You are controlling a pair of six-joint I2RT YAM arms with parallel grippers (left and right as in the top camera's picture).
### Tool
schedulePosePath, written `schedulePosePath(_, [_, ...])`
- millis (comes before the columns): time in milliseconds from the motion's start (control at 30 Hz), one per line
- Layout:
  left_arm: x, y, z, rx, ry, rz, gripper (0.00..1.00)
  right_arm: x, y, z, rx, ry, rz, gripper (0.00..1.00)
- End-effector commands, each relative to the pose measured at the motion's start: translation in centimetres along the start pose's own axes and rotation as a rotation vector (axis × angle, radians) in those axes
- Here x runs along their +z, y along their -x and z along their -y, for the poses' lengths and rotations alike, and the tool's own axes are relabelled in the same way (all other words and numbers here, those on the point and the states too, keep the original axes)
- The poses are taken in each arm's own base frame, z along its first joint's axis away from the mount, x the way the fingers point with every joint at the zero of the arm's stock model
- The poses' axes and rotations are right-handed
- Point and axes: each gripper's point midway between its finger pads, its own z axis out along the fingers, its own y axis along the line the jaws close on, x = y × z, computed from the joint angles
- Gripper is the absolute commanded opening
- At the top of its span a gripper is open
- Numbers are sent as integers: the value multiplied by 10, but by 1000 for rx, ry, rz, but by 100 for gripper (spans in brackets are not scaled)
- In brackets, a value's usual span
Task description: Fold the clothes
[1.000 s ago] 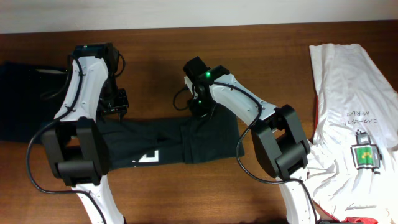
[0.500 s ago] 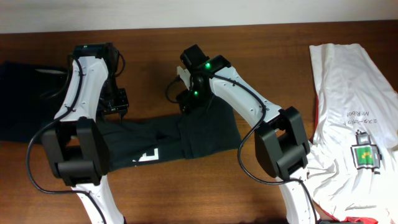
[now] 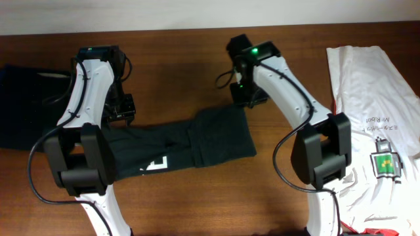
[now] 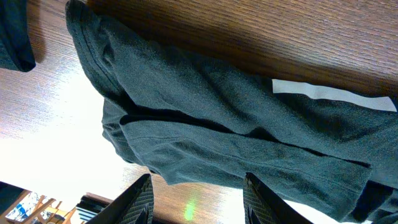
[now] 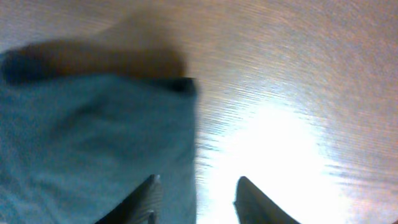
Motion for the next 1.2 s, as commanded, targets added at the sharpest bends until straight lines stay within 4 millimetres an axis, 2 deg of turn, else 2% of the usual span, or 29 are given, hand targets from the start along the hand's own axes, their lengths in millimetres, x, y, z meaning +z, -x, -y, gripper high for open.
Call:
schedulePosePath(0, [-1, 2, -3, -15, -3, 2, 46, 29, -10, -6, -25, 42, -59, 38])
schedulePosePath(67, [-1, 2, -3, -15, -3, 2, 46, 42, -12, -7, -41, 44, -62, 38])
schedulePosePath(200, [-1, 1, -3, -15, -2, 1, 47, 83, -25, -5, -40, 43, -69, 38])
schedulePosePath(300, [-1, 1, -3, -15, -2, 1, 46, 99, -36, -4, -40, 40, -85, 39])
schedulePosePath(367, [-1, 1, -3, -14, -1, -2, 46, 100, -38, -3, -41, 38, -91, 39])
schedulePosePath(467, [-1, 0, -4, -13, 4, -4, 46, 80, -28, 1, -32, 35, -63, 45])
schedulePosePath(600, [2, 3, -24, -58, 20, -9, 45, 6, 1, 20, 18, 43, 41, 51])
schedulePosePath(667, [5, 2, -41, -101, 11, -34, 46, -34, 4, 39, 74, 30, 80, 54])
schedulePosePath(733, [8, -3, -55, -133, 8, -65, 47, -54, -1, 56, 115, 18, 81, 56])
schedulePosePath(800, [11, -8, -63, -124, -24, -100, 47, -58, -13, 69, 163, 12, 43, 57])
schedulePosePath(900, [19, -9, -41, 41, -284, -118, 48, -57, -31, 86, 214, 2, -31, 57])
schedulePosePath(1000, [40, -7, -61, 42, -308, -117, 49, -57, -35, 94, 233, 0, -50, 59])
schedulePosePath(1067, [58, -3, -71, 6, -318, -103, 63, -57, -37, 97, 242, -1, -54, 60])
schedulePosePath(1133, [75, -5, -72, -26, -356, -106, 64, -57, -36, 98, 244, -1, -53, 60])
schedulePosePath(1167, [82, -4, -66, -35, -390, -103, 69, -57, -36, 98, 244, -1, -51, 60])
